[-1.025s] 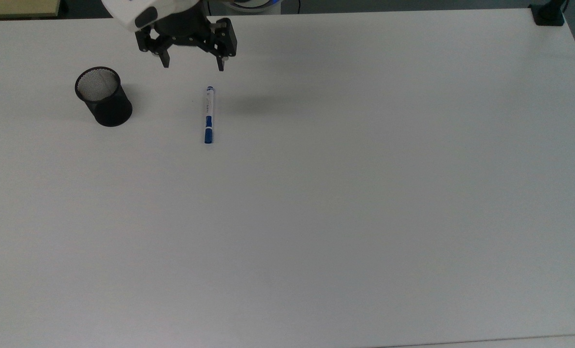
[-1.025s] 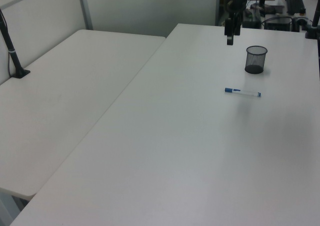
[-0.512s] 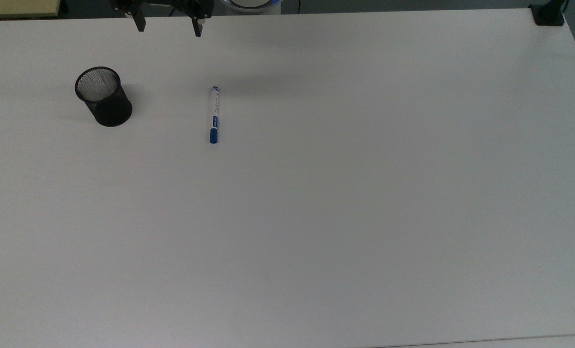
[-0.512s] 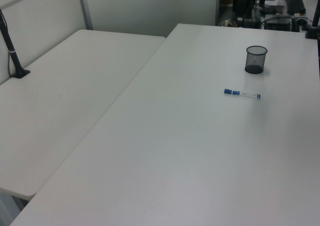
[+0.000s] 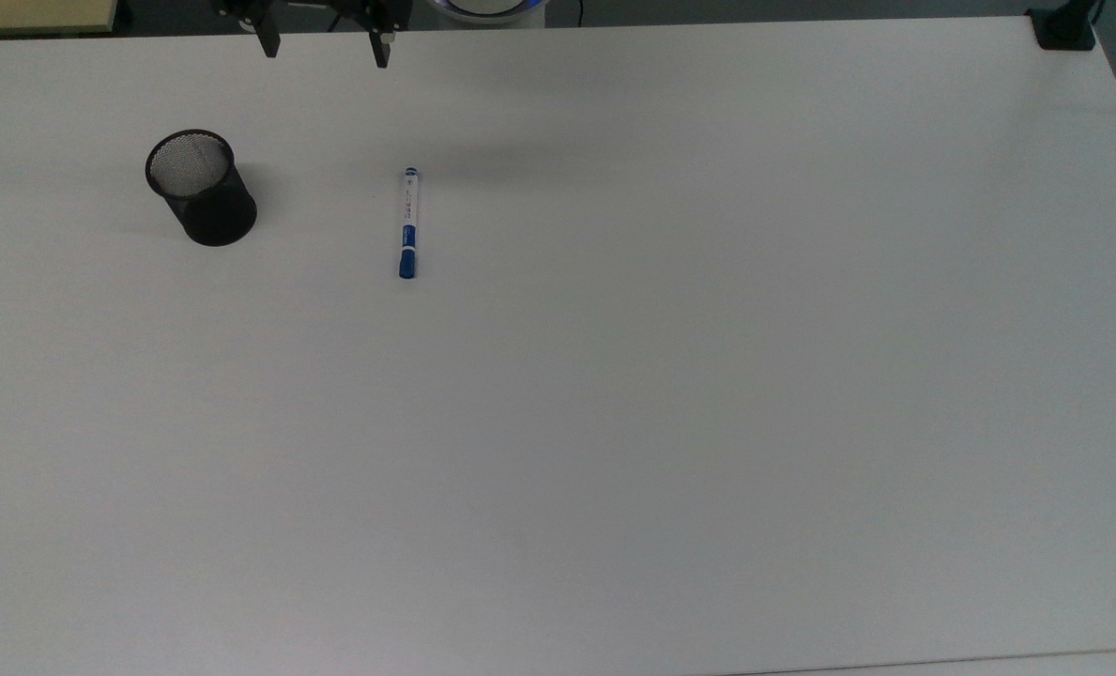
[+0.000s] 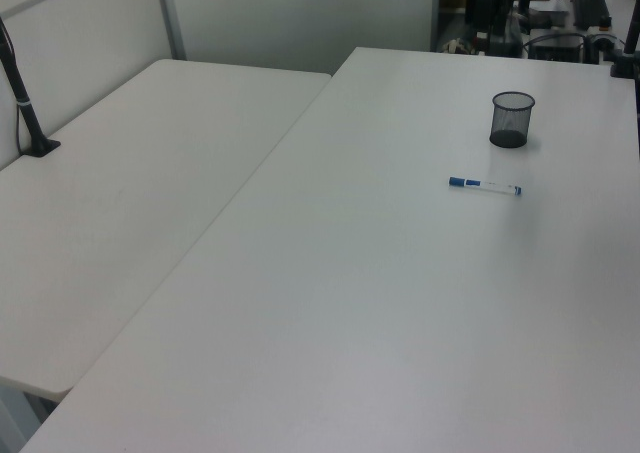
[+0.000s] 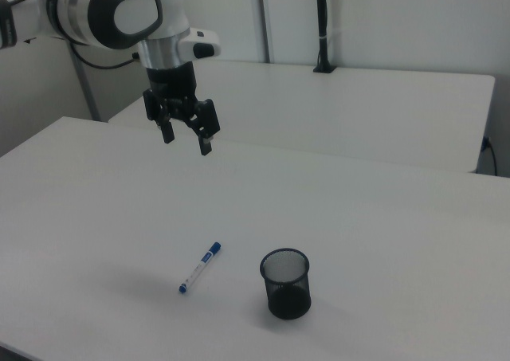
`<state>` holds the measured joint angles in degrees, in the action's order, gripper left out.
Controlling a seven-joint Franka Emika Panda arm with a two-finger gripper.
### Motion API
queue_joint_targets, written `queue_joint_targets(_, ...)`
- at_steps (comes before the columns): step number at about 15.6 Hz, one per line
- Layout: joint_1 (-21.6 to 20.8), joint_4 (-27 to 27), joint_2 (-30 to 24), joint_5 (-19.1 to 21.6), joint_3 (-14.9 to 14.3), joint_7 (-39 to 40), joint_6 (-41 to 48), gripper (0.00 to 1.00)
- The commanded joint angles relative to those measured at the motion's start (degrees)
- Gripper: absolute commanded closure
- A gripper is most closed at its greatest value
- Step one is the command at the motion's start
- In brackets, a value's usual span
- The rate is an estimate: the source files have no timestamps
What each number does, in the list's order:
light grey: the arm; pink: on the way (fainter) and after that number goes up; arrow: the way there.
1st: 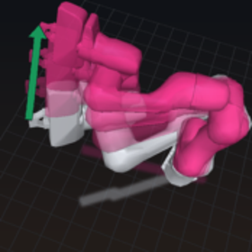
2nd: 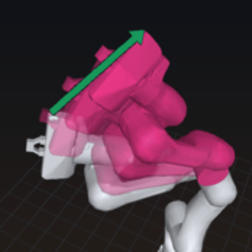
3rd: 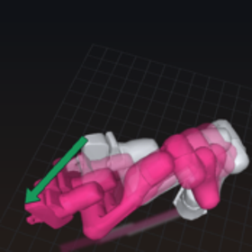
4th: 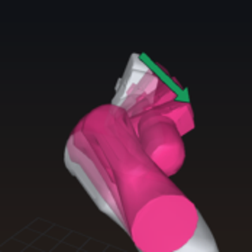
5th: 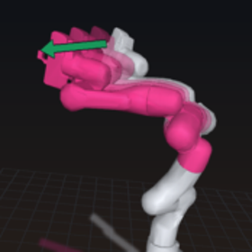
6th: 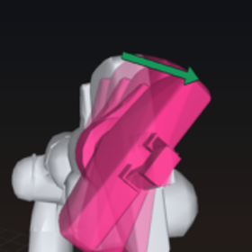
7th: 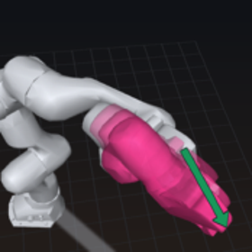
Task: Remove the marker
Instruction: 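Open the gripper, release the marker, and raise the gripper away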
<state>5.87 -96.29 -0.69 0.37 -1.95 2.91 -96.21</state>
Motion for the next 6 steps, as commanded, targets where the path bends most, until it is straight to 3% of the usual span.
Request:
queue_joint_targets(1,-0.4,-0.1,-0.5,-0.8,0.1,-1.2,1.7,0.0)
queue_joint_targets(6,0.3,0.0,-0.5,-0.8,0.1,-1.2,1.7,0.0)
